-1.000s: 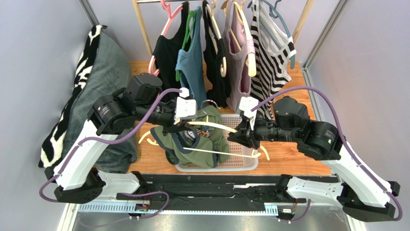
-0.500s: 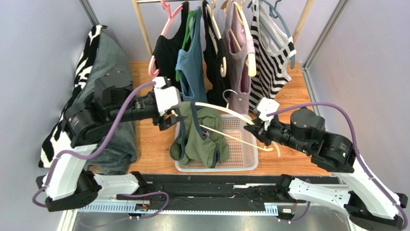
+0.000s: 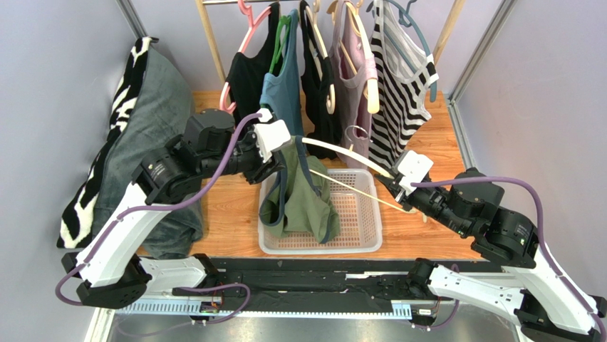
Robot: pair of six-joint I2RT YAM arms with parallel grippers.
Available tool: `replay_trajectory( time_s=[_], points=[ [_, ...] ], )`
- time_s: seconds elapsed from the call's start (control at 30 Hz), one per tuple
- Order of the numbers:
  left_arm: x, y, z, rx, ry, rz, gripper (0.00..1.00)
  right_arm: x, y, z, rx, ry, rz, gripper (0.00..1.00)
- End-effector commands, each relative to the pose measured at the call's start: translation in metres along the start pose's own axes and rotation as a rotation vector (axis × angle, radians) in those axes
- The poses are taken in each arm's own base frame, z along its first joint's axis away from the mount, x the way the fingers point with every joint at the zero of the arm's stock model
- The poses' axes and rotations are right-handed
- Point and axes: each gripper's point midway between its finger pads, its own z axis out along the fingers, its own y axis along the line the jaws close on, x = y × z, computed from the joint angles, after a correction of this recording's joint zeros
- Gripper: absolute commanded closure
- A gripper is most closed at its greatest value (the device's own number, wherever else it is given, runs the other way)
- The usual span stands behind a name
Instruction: Remove the tank top from the hanger
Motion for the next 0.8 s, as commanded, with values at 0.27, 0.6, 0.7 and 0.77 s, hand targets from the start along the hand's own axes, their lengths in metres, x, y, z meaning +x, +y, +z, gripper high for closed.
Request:
replay_trajectory(
  time_s=[0.27, 0.6, 0.7, 0.77],
  points=[
    [-0.018, 0.007, 0.010, -0.025, -0.060, -0.081, 0.74, -0.038, -0.014, -0.011, 0.040, -0.139, 0.018, 1.00],
    [-0.017, 0.022, -0.001, -0.103, -0.071, -0.094, 1.00, -0.033, -0.019, -0.016, 0.063, -0.112, 0.008, 1.00],
    [-0.018, 0.029, -0.015, -0.142, -0.092, -0.094, 1.00, -0.031, -0.021, -0.019, 0.070, -0.104, 0.006, 1.00],
    [-0.015, 0.033, -0.022, -0.164, -0.094, -0.099, 1.00, -0.031, -0.021, -0.021, 0.070, -0.104, 0.008, 1.00]
  ],
)
